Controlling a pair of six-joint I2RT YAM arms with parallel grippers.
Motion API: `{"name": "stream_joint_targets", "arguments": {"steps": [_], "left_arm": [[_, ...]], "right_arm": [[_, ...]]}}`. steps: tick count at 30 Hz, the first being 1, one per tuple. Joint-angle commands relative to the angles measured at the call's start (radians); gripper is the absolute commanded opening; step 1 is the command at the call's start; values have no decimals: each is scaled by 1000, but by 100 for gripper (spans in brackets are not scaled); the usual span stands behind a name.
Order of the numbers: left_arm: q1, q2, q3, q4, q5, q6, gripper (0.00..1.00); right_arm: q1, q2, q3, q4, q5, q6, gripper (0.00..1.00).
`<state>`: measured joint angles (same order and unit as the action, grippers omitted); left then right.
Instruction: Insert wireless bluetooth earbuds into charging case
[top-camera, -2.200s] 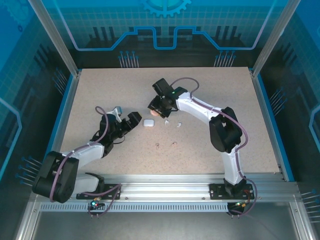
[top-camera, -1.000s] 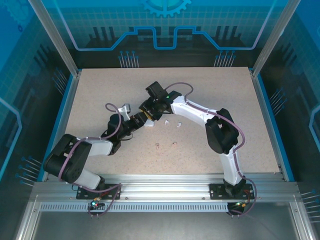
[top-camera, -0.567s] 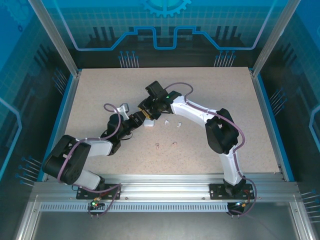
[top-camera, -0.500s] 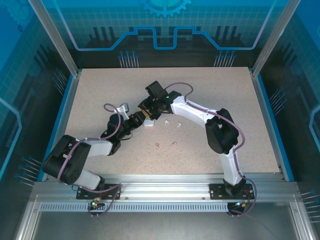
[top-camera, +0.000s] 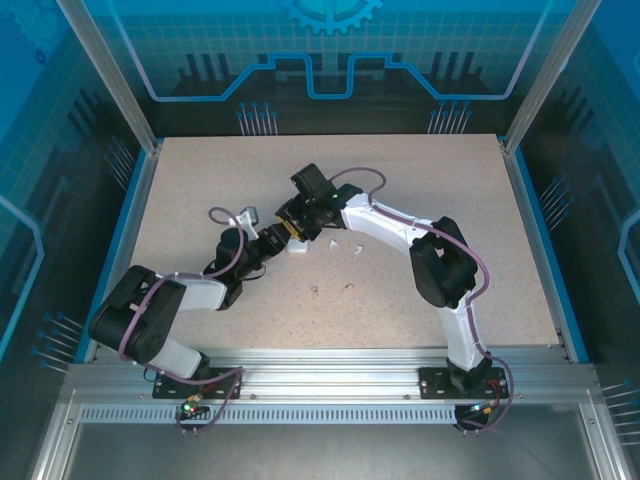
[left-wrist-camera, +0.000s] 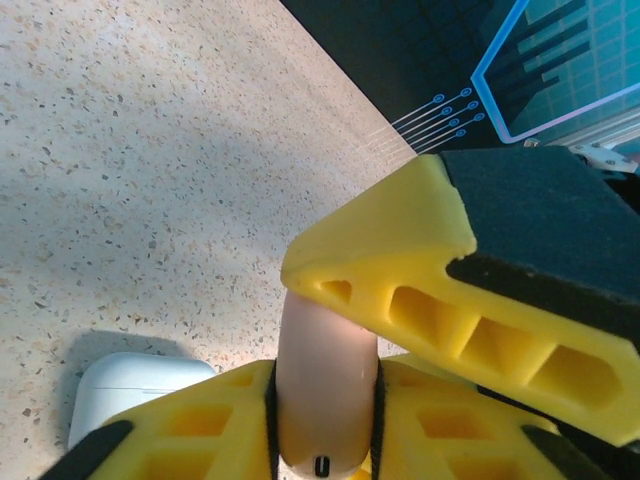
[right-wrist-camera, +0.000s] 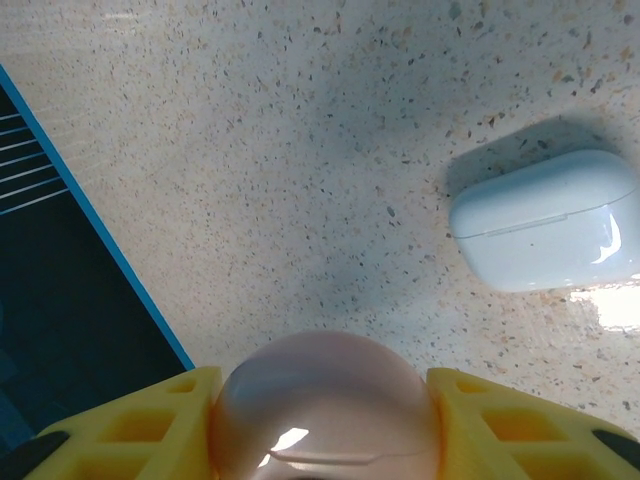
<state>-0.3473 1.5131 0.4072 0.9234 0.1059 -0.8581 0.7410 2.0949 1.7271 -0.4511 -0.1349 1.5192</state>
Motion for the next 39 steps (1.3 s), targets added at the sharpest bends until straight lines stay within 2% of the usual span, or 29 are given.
{"name": "stream_joint_targets", "arguments": {"steps": [1,7,10,15,19,25,30,36,39], "left_arm": [[-8,9,27,48,-15,14,23],[-9,9,32,45,-10,16,12],[-9,9,33,46,-8,15,11],[-10,5,34,43,-18,14,32],[-12,8,30,63,-28,11,36],[-19,27,30,82,-40,7,27],[-27,48,34,118,-53,2,23],[-34,43,42,114,-48,-3,3],[-34,22,44,74,-41,-4,0]], "right_arm": [[16,-7,-18,6,-18,16,48],[16,-18,-34,17,-20,18,48],[17,-23,-40,20,-17,21,48],[16,-25,-43,23,-21,25,48],[17,-31,-47,26,-17,36,48],[16,-38,-51,28,-17,41,48],[21,-47,-76,46,-24,54,48],[18,-57,-86,60,-25,60,49],[11,-59,-83,58,-26,60,52]]}}
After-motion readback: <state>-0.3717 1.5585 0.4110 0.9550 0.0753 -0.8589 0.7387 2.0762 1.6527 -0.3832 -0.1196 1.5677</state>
